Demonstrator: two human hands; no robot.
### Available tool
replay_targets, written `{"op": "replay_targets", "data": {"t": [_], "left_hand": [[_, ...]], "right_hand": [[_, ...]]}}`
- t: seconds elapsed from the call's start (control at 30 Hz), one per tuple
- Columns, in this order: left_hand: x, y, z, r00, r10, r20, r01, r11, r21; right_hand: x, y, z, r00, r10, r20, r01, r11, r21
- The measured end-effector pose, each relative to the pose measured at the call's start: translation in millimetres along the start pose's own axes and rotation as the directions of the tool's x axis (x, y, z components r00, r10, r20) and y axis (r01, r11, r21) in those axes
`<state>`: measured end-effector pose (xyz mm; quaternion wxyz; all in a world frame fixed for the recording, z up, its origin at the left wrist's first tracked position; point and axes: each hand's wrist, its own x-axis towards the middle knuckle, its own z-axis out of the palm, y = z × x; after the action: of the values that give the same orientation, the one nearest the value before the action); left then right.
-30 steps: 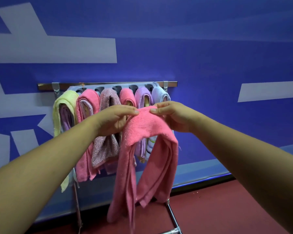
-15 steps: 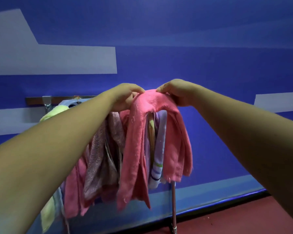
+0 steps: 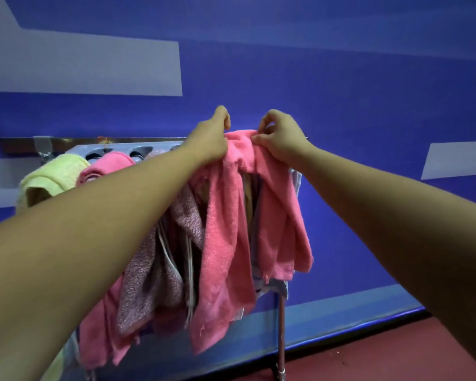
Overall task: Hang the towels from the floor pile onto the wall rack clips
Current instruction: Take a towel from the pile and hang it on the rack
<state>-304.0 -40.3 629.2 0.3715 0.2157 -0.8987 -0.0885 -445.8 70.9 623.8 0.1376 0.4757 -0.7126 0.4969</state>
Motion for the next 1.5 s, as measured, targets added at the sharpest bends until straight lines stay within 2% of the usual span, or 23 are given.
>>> {"op": "replay_targets", "data": {"t": [0.07,0.17,0.23,0.33,0.4,0.47,0.57,0.67,0.73,0.8,0.93,1.07,1.2,1.33,1.43,1.5], "left_hand": [[-2,-8,11,0.999,-0.031,0.013,0.029,0.994,0.103],[-5,-18,25,1.0,-0.012,0.028,0.003,0.959,0.283],[-6,-19,23,0.999,0.015,0.048,-0.03,0.944,0.33],[-12,-17,20,0.992,0.121,0.046,-0.128,0.871,0.474],[-16,-16,22,0.973,0.219,0.067,-0.222,0.829,0.514],[-23,-14,22,0.968,0.225,0.114,-0.252,0.857,0.45],[-39,1,21,0.983,0.148,0.113,-0.177,0.932,0.317],[-59,15,27,0.986,-0.004,0.164,-0.013,0.995,0.101],[-69,14,32,0.981,-0.038,0.189,0.044,0.999,-0.027],[-77,13,37,0.985,-0.05,0.167,0.054,0.998,-0.015],[-80,19,52,0.994,-0.1,0.032,0.099,0.995,0.029],[-71,15,55,0.977,-0.184,-0.107,0.178,0.982,-0.065],[-78,-2,64,0.991,-0.088,-0.098,0.079,0.993,-0.092],[-91,-16,80,0.986,0.011,-0.169,-0.034,0.991,-0.132],[-95,-15,85,0.983,-0.021,-0.183,-0.009,0.987,-0.161],[-96,-9,85,0.988,-0.079,-0.13,0.055,0.982,-0.181]], "right_hand": [[-3,0,9,1.0,-0.02,-0.008,0.02,1.0,-0.018],[-8,5,22,0.995,-0.087,0.055,0.097,0.969,-0.226],[-13,9,24,0.983,-0.16,0.09,0.181,0.929,-0.324],[-21,18,22,0.951,-0.298,0.085,0.3,0.815,-0.496],[-28,20,21,0.945,-0.292,0.146,0.323,0.768,-0.552],[-37,16,21,0.946,-0.261,0.193,0.324,0.788,-0.523],[-46,12,22,0.974,-0.141,0.176,0.199,0.902,-0.384],[-57,21,33,0.981,-0.003,0.196,0.018,0.997,-0.072],[-66,28,39,0.981,0.035,0.193,-0.056,0.993,0.105],[-74,35,44,0.988,0.023,0.155,-0.04,0.993,0.107],[-86,41,51,0.996,-0.013,0.087,0.011,1.0,0.018],[-87,43,55,0.999,0.026,0.033,-0.028,0.998,0.065],[-87,49,49,1.0,0.017,0.003,-0.018,0.992,0.124],[-95,51,54,0.999,0.01,0.04,-0.016,0.988,0.151],[-101,50,59,0.999,0.002,0.047,-0.01,0.985,0.175],[-102,51,60,0.999,0.008,0.047,-0.018,0.98,0.196]]}}
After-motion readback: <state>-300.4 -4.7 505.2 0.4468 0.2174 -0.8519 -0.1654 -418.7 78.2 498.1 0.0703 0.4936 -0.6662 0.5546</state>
